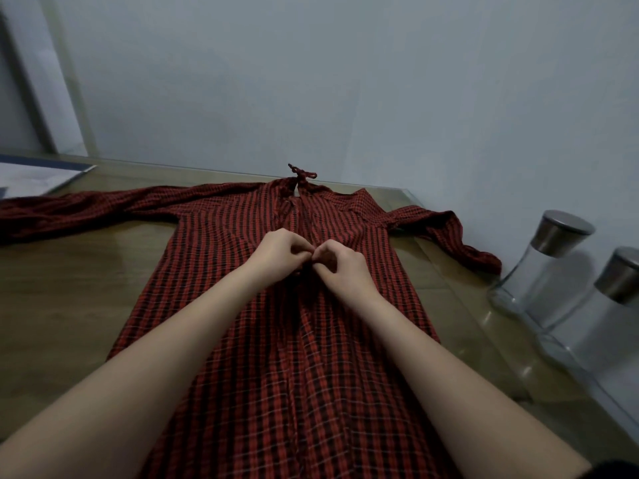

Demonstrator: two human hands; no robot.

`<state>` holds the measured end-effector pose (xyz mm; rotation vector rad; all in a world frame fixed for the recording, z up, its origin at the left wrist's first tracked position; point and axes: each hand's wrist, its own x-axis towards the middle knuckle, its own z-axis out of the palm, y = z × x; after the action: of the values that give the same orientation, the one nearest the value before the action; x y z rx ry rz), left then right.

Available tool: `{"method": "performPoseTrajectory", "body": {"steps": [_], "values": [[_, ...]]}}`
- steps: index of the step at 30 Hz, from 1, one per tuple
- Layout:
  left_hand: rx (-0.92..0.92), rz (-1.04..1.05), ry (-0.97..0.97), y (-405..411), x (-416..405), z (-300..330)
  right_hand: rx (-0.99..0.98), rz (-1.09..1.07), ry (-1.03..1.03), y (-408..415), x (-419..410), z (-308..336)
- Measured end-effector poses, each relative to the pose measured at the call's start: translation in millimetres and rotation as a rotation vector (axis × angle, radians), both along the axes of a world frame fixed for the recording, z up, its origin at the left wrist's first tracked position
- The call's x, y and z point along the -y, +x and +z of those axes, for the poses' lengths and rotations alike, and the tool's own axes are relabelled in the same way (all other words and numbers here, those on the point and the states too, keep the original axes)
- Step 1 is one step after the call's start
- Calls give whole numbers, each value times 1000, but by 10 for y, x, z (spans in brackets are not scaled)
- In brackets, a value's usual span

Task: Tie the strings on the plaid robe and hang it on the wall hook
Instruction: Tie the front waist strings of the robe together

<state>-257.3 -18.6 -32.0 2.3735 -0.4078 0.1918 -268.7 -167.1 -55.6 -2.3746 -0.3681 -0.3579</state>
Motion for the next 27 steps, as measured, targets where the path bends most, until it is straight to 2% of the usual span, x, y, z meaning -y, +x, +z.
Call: {"method": "performPoseTrajectory", "body": {"steps": [8,13,16,22,24,27], "values": [[-150,-118,89,18,-201,-77,56,158,-491,69,-87,347],[-130,-115,3,7,-247,-104,56,209,-598,105,-224,516],[-113,-32,-41,16,-237,-105,30,171,-520,130,-301,522],[-214,44,-162,10,-160,-127,-164,2,-100,138,-272,375],[-253,62,-279,0,-167,-141,-246,-33,46,118,-226,338],[-358,74,-583,-21,-185,-118,-347,-57,147,75,-208,230]]}}
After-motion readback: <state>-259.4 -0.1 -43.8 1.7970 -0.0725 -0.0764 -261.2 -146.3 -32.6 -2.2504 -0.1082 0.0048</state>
